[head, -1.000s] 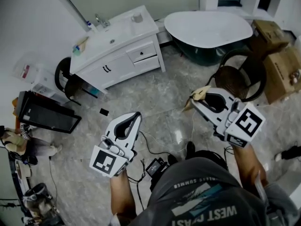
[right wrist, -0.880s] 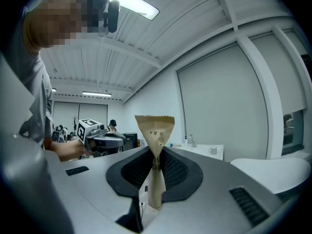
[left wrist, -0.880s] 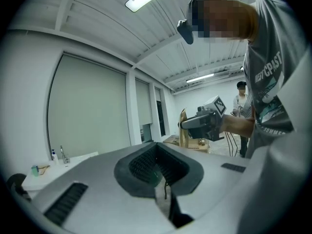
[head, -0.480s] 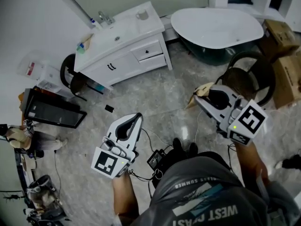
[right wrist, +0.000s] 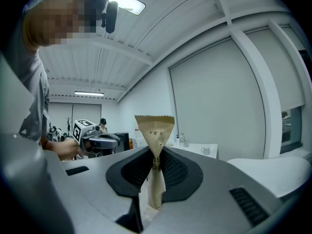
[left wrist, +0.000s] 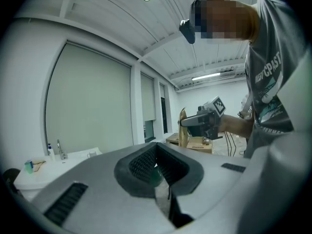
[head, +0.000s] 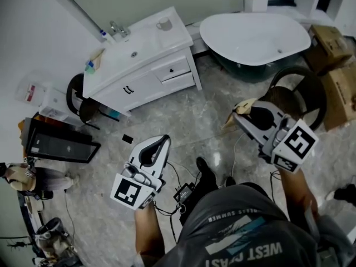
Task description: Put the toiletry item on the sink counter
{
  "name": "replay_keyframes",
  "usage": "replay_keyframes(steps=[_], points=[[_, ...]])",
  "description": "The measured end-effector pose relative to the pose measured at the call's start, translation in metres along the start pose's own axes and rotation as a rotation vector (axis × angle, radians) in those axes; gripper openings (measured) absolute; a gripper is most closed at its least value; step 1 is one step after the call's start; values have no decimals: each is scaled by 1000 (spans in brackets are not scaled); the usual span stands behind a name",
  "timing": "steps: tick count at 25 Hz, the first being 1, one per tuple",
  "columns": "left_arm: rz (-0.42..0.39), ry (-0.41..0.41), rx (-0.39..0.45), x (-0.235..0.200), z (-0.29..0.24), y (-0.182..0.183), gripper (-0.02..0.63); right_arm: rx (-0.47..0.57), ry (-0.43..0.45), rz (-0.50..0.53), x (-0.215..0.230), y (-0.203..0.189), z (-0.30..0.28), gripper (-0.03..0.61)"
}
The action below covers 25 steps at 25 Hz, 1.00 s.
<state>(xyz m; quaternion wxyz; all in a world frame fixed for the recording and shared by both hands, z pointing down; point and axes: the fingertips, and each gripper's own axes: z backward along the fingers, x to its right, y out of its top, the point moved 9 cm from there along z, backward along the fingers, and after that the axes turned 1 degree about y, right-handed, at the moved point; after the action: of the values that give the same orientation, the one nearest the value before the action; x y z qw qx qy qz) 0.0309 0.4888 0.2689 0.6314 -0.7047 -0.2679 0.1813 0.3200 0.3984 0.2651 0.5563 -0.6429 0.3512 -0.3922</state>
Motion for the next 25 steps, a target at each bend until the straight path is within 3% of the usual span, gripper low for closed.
replay_keyframes(steps=[15,25], points=[[-23,-85,44,-164,-41,2,2,19,-98,35,53,27,-133,69],[-9,-103,72,-224,-67,-3,2,-11,-126,48,82,37,-180,69]])
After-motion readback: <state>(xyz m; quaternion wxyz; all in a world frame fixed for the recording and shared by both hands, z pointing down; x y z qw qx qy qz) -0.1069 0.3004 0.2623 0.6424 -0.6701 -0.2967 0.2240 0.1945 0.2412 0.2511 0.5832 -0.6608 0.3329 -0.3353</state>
